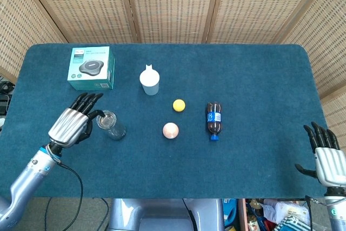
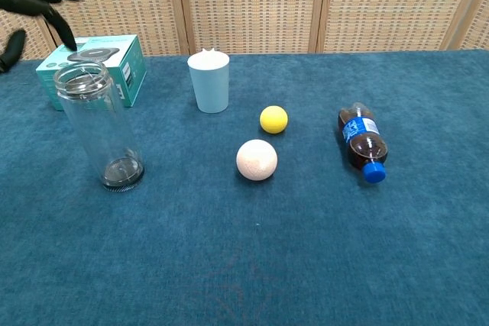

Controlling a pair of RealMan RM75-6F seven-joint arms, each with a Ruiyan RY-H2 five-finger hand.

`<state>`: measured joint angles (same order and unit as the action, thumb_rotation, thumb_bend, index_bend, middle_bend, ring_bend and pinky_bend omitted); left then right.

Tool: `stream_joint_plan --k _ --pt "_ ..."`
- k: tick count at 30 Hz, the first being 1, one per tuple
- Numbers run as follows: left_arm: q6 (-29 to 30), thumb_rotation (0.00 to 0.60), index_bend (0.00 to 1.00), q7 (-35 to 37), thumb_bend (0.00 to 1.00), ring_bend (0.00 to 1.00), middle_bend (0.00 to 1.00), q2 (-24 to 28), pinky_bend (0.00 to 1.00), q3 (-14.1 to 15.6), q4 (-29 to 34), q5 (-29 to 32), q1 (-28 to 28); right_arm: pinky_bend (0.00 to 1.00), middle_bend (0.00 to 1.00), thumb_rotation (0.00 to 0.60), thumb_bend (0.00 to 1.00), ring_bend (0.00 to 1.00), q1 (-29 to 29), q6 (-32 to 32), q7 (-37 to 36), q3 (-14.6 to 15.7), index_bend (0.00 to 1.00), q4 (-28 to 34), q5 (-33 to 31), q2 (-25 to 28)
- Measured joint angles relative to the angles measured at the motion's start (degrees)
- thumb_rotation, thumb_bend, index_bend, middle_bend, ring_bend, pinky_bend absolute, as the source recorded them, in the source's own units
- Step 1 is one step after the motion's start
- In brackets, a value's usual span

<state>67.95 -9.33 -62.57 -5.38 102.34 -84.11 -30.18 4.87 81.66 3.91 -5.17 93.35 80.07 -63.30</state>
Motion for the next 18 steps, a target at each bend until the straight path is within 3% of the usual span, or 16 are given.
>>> stream_joint_plan --k 2,3,4,12,18 --pt "2.4 0.600 0.00 0.4 0.35 0.00 0.00 1.1 0.00 -0.2 0.5 0.0 1.3 0.00 0.00 0.600 0.00 0.00 0.0 0.0 0.0 0.0 0.00 0.0 0.0 0.0" --pt "4.1 0.600 0.00 0.5 0.26 0.00 0.00 1.8 0.00 -0.3 0.8 0.3 2.4 0.00 0.00 0.600 0.00 0.00 0.0 0.1 -0.1 0.0 0.00 0.0 0.0 0.0" --pt "5.4 0.600 0.00 0.5 0.23 0.00 0.00 2.3 0.00 -0.3 1.1 0.6 3.4 0.00 0.00 0.600 0.00 0.00 0.0 0.1 -0.1 0.0 0.00 0.0 0.0 0.0" --pt "16.7 0.600 0.00 2.4 0.21 0.00 0.00 2.8 0.00 2.0 -1.2 3.6 14.7 0.00 0.00 0.600 0.00 0.00 -0.2 0.7 0.3 0.0 0.00 0.3 0.4 0.1" --pt "19.4 0.600 0.00 6.8 0.21 0.00 0.00 2.0 0.00 3.9 -4.5 4.0 19.4 0.00 0.00 0.600 0.00 0.00 -0.4 1.4 0.7 -0.2 0.00 0.9 0.4 0.2"
